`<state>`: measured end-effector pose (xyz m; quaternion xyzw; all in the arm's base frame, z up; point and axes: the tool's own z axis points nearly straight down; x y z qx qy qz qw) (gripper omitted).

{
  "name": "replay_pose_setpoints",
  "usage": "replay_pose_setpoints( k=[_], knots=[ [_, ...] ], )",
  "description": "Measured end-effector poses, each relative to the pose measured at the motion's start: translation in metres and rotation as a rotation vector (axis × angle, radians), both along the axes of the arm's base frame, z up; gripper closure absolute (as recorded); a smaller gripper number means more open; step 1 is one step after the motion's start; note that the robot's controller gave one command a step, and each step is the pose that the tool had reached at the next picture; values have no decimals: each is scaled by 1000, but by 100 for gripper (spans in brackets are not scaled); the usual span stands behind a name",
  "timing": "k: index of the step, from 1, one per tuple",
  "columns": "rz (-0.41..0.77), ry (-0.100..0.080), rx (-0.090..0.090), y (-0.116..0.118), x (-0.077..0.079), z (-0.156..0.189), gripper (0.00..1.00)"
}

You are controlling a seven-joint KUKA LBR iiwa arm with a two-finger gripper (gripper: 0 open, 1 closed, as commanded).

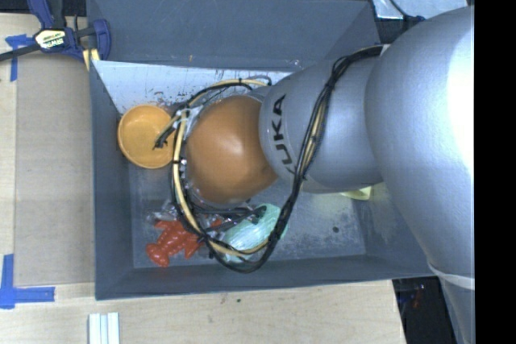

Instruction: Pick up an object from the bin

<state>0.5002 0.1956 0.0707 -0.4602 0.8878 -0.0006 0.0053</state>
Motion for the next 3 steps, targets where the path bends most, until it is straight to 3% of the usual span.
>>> replay_pose_setpoints(
  k=[1,3],
  knots=[
    [-262,14,-1,-2,1,2,100],
    [-264,14,-1,-2,1,14,100]
  ],
)
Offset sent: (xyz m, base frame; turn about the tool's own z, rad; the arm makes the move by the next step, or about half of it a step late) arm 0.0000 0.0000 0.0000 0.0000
